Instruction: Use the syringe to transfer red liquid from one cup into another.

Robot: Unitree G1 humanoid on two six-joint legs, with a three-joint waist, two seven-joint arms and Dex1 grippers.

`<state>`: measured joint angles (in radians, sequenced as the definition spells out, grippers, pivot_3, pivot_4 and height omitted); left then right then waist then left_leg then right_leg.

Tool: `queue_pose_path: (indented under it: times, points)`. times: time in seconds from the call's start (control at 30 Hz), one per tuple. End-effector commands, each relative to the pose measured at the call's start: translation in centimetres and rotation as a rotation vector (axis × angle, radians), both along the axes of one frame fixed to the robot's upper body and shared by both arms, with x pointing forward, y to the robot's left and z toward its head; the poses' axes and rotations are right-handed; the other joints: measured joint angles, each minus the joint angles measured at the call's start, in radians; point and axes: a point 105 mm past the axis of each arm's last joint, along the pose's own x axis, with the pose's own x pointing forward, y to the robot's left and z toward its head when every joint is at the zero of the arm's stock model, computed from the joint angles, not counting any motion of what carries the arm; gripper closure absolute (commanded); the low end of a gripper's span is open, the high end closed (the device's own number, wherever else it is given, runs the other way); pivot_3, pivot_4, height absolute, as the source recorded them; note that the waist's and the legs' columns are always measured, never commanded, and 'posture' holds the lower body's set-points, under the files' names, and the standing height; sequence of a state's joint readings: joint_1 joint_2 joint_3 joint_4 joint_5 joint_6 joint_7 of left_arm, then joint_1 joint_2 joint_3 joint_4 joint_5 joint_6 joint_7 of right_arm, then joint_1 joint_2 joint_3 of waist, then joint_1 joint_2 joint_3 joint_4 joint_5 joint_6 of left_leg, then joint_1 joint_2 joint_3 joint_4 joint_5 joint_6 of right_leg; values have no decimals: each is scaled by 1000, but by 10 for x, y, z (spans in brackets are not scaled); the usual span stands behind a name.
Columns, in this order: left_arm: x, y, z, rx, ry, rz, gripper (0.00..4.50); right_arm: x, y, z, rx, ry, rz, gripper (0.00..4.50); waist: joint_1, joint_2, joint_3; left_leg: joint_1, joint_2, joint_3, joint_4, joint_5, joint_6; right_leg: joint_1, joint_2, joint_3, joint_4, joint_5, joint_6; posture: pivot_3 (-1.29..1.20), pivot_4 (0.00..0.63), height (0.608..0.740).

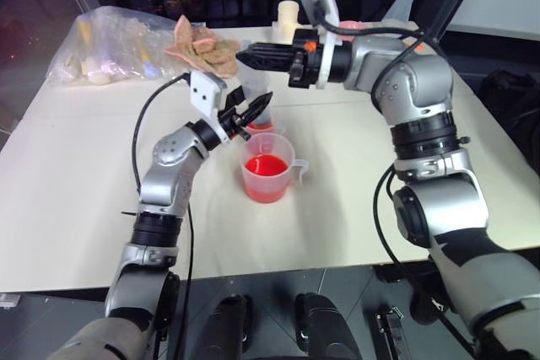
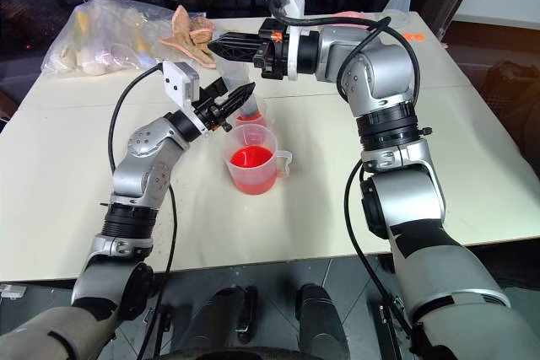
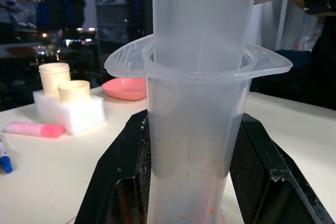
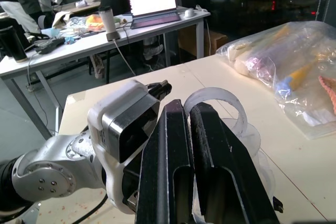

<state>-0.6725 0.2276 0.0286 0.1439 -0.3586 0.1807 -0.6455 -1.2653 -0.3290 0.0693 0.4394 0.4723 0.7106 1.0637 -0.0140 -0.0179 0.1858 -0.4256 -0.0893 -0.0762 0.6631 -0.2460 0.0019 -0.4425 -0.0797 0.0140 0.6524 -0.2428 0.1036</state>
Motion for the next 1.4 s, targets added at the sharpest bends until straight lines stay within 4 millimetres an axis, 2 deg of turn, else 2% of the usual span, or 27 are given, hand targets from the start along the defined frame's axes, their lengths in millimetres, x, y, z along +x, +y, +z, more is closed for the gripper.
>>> queue_pose_path:
  times: [0.03,0.53,0.83,1.07,1.23,1.33,1.4]
  points:
    - [-15,-1,39,-51,-135,-27,2973,-3,8,-7,-43,6,26,4480,0,0,0,0,0,0,0,0,0,0,0,0,0,0,0,0,150,740]
    - [-24,5,64,-74,-158,-33,2973,9,7,-24,-48,65,-14,4480,-1,0,0,0,0,0,0,1,-2,0,0,0,1,0,0,0,150,740]
    - [-26,8,71,-74,-167,-27,2973,12,5,-27,-45,72,-20,4480,-1,0,0,0,0,0,0,1,-2,0,0,0,1,0,0,0,150,740]
    - [-32,5,85,-92,-192,-42,2973,14,4,-30,-63,64,-30,4480,-1,0,0,0,0,0,0,1,-2,0,0,0,1,0,0,0,150,740]
    - [-30,5,76,-67,-163,-35,2973,12,4,-24,-39,72,-15,4480,-1,0,0,0,0,0,0,1,-3,0,0,0,1,0,0,0,150,740]
    - [-29,6,69,-56,-142,-28,2973,11,3,-21,-32,73,-11,3627,-1,0,0,0,0,0,0,2,-3,0,0,0,1,0,0,0,150,740]
    - [-28,7,65,-46,-131,-25,2973,11,1,-18,-27,67,-17,2690,-2,0,0,0,0,0,0,2,-3,0,0,0,1,0,0,0,150,740]
